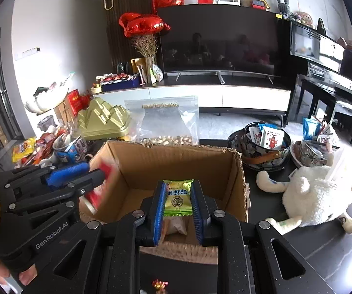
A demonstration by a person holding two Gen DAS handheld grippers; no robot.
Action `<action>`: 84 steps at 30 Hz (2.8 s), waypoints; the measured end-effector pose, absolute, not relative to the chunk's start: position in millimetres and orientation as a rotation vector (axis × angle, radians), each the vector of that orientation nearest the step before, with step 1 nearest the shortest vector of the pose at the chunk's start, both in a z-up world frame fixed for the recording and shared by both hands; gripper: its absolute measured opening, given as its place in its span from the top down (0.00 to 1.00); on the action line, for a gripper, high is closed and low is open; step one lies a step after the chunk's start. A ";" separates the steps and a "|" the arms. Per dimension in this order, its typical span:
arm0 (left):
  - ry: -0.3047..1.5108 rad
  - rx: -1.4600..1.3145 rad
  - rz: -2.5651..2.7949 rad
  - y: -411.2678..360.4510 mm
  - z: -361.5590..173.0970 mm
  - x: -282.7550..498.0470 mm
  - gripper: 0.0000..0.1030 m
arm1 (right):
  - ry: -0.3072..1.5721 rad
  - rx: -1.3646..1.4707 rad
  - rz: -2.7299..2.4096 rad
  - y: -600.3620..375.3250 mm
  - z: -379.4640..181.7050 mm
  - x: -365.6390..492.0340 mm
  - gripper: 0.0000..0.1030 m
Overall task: Organize snacks
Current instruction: 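Carry both snacks into the cardboard box and open both tools, then withdraw both tools from the box back to the snack pile, then grasp the pink snack bag with the right tool while the left tool approaches the candies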
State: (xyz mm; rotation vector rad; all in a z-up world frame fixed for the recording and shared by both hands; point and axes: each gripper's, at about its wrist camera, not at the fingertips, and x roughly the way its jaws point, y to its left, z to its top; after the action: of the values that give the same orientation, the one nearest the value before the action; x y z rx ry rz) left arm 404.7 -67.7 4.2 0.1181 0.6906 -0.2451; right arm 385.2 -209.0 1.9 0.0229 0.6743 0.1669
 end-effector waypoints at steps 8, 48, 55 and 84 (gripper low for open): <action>0.689 0.114 -0.229 -64.6 7.4 394.5 0.63 | 0.679 0.032 0.152 -211.8 -4.3 382.1 0.57; 0.789 0.091 -0.223 -85.6 -18.9 276.4 0.48 | 0.824 0.060 0.234 -240.9 -40.5 278.9 0.39; 0.878 0.063 -0.220 -83.8 -54.1 285.5 0.48 | 0.930 0.066 0.222 -240.7 -74.2 285.2 0.39; 1.030 0.072 -0.272 -114.7 -125.2 308.7 0.61 | 1.046 0.106 0.269 -252.9 -147.3 288.3 0.39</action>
State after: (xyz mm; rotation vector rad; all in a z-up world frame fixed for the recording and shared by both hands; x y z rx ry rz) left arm 308.7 -114.7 -125.2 0.0724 1.0304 -0.2720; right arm 288.3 -252.9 -147.3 0.1061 1.0462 0.2688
